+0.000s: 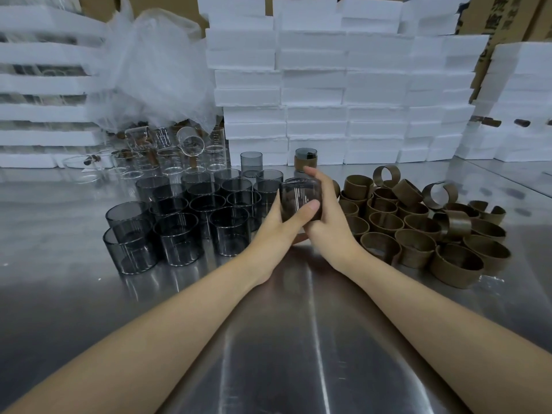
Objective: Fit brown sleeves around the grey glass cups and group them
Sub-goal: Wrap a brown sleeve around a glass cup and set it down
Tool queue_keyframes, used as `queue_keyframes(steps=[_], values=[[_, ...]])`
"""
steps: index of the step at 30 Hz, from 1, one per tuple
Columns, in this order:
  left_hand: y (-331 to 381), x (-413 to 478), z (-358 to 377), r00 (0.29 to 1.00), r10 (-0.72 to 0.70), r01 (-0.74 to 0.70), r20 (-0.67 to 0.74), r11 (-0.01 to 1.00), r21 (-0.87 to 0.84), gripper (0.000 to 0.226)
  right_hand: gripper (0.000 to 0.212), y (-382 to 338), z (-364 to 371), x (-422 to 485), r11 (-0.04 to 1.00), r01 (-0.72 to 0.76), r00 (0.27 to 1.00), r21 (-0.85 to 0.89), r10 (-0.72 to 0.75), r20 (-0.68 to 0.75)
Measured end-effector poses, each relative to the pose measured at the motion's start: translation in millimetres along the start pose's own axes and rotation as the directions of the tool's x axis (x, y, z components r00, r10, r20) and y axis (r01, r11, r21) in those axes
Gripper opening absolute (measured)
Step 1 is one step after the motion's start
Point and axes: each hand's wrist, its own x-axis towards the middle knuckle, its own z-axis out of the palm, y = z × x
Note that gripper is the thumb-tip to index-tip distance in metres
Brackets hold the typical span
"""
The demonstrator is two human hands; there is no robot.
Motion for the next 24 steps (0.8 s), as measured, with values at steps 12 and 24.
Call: queue_keyframes(steps=[12, 24], values=[[0, 2, 5, 0.997, 0.053, -0.056, -0.057, 0.997, -0.055, 0.054, 0.041, -24, -5, 2, 0.948, -0.019, 0.977, -0.318, -0.049, -0.206], [-11, 2, 3, 0.975, 0.213, -0.162, -0.068, 0.883, 0.44, 0.041, 0.033, -37, 14, -6, 0.915, -0.234, 0.895, 0.329, 0.335, -0.294]])
